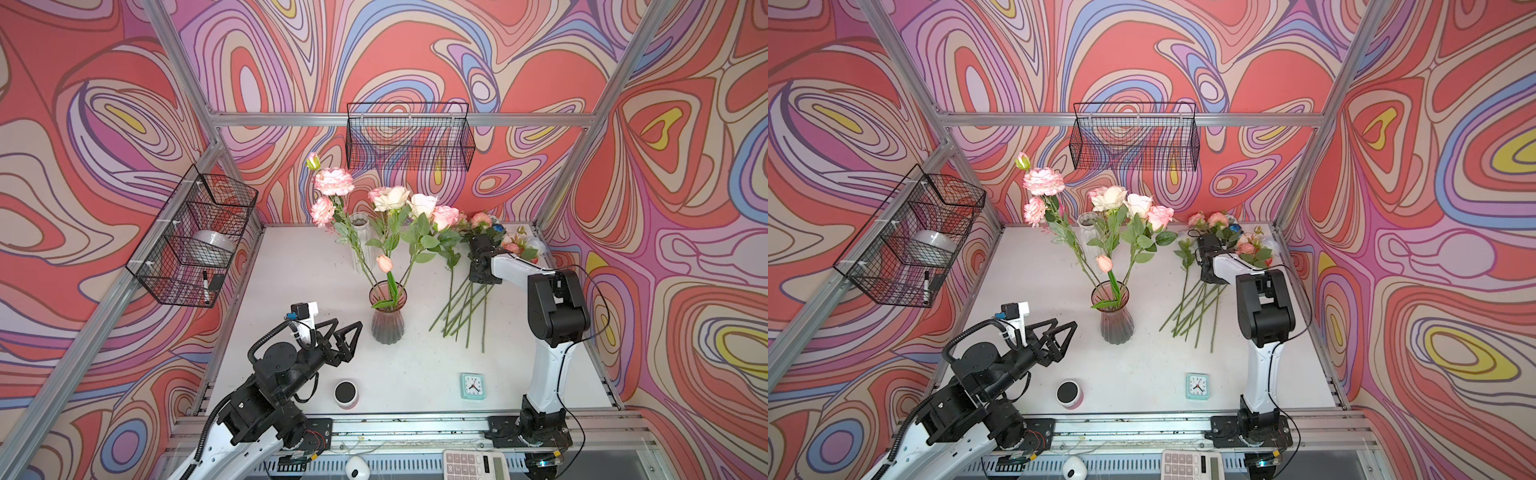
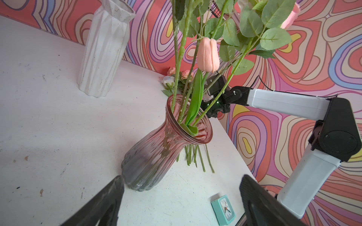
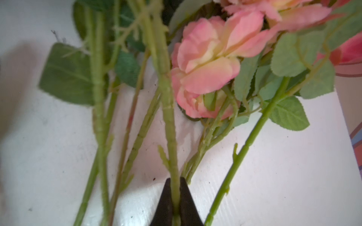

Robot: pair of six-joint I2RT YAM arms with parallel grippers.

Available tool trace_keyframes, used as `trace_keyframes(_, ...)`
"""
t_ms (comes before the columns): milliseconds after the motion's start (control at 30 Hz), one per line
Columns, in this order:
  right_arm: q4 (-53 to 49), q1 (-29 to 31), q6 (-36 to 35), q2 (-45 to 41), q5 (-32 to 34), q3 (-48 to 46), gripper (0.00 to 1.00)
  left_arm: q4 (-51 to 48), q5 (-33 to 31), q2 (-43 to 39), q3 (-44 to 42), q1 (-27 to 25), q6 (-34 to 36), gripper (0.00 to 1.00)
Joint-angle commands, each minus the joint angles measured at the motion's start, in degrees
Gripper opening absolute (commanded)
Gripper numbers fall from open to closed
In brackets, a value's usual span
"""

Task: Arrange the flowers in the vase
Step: 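Close the right gripper on a pink spray rose stem in the pile, then lift the pink spray rose upright out of the pile with the right gripper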

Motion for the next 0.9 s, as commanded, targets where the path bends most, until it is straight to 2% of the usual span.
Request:
trace_keyframes(0,1.7,0.0,0.1,-5.0,1.3,-2.1,0.01,-0.4,0.5,0.2,-0.6,0.3,-0.5,0.94)
trace_keyframes(200,2.6,0.0,0.9,-12.0,0.6,-5.6,0.0,0.1,0.9,0.7,-0.3,0.4,-0.6,0.94)
trace_keyframes(400,3.1,0.1,3.2,-19.9,-3.1,-10.0,0.0,-0.1,1.1,0.2,0.3,0.3,-0.9,0.94)
trace_keyframes(767,3.1,3.3,5.2,-43.5,-4.9,-17.6,0.0,-2.5,0.6,-1.3,1.9,0.3,-0.7,0.94)
trace_keyframes(867,4.4,4.5,4.7,-50.1,-7.6,-18.4,0.0,-3.7,0.0,-1.7,2.5,0.3,0.0,0.94)
